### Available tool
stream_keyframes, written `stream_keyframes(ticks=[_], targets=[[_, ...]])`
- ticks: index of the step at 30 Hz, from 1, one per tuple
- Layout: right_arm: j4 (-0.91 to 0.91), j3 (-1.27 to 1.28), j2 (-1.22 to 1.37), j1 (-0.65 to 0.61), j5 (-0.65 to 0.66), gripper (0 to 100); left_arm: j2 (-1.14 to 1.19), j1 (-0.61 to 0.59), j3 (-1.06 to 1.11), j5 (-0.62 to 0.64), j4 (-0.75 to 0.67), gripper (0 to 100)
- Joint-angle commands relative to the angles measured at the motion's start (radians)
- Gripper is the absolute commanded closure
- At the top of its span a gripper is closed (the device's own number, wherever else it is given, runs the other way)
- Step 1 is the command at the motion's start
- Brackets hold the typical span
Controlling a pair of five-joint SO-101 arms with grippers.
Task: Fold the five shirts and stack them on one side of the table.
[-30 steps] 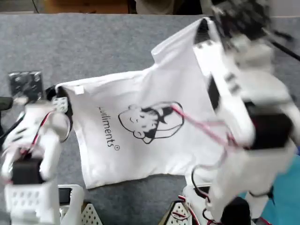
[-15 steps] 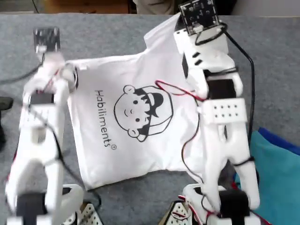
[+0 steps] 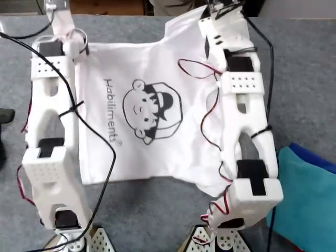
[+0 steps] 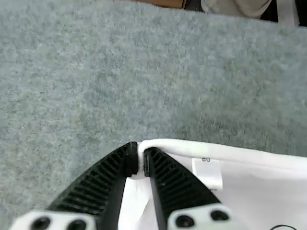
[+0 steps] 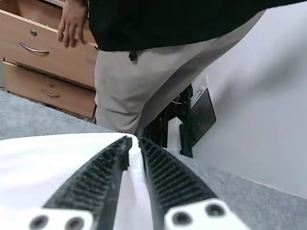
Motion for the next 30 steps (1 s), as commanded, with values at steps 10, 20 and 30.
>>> stream_keyframes(ticks=[10, 20, 30], targets=[[0.095, -0.378, 0.119, 0.015, -0.055, 99.5, 0.271, -0.011, -0.643, 0.077, 0.229, 98], [0.086, -0.407, 0.162, 0.021, -0.058, 99.5, 0.321, -0.052, -0.689, 0.075, 0.25, 98], [0.041, -0.572, 0.143, 0.022, -0.198, 99.5, 0.271, -0.057, -0.997, 0.074, 0.407, 98]])
